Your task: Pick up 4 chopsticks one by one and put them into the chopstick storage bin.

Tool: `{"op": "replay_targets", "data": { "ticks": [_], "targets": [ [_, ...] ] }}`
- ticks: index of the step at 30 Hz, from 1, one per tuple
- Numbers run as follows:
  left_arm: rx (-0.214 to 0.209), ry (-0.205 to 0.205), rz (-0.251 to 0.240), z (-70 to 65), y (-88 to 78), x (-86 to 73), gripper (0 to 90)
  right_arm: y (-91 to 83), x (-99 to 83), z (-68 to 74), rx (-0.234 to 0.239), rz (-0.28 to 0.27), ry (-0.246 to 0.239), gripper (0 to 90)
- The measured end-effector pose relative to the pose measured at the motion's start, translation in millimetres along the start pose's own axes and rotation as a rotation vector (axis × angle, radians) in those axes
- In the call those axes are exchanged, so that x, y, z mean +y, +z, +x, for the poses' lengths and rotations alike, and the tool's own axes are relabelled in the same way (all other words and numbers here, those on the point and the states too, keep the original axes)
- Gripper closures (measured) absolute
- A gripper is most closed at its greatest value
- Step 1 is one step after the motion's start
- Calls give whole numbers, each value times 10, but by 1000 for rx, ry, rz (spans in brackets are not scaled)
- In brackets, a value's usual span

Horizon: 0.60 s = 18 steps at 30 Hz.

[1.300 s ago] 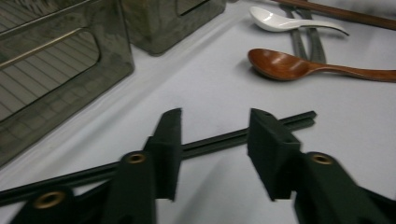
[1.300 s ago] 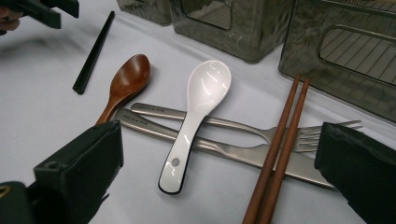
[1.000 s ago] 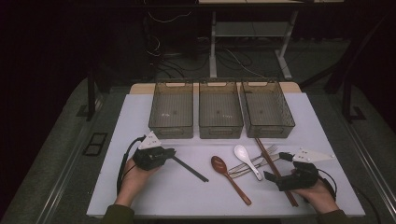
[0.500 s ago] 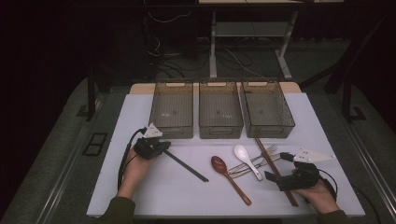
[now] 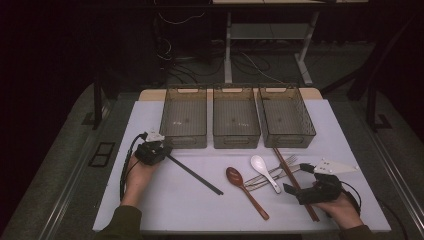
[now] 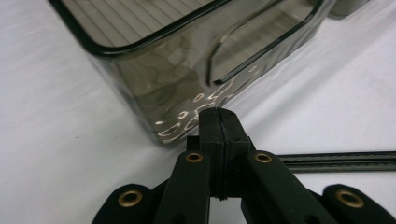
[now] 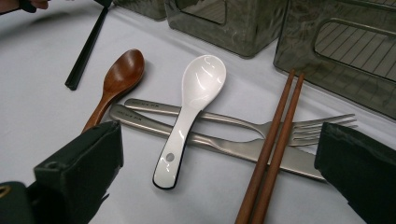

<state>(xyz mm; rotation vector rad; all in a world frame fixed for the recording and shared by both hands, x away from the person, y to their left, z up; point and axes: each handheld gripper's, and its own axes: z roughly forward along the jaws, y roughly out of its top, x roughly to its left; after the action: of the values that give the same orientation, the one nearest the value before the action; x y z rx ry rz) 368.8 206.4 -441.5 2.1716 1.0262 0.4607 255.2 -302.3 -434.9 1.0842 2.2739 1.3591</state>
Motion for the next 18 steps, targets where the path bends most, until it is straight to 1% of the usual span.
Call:
{"op": "replay_targets", "data": {
  "ticks": [7,10,13,18],
  "targets": [
    [15,11,17,24,13,3,893,-1,-1,0,0,0,0,10],
    [17,19,26,22,21,0,893,-1,-1,-1,0,1,0,10],
    [28,33,41,20,20,4,893,-1,-2,-1,0,1,0,10],
    [39,31,54,21,18,0,894,-5,-3,-4,-1,2,-1,10]
  ]
}}
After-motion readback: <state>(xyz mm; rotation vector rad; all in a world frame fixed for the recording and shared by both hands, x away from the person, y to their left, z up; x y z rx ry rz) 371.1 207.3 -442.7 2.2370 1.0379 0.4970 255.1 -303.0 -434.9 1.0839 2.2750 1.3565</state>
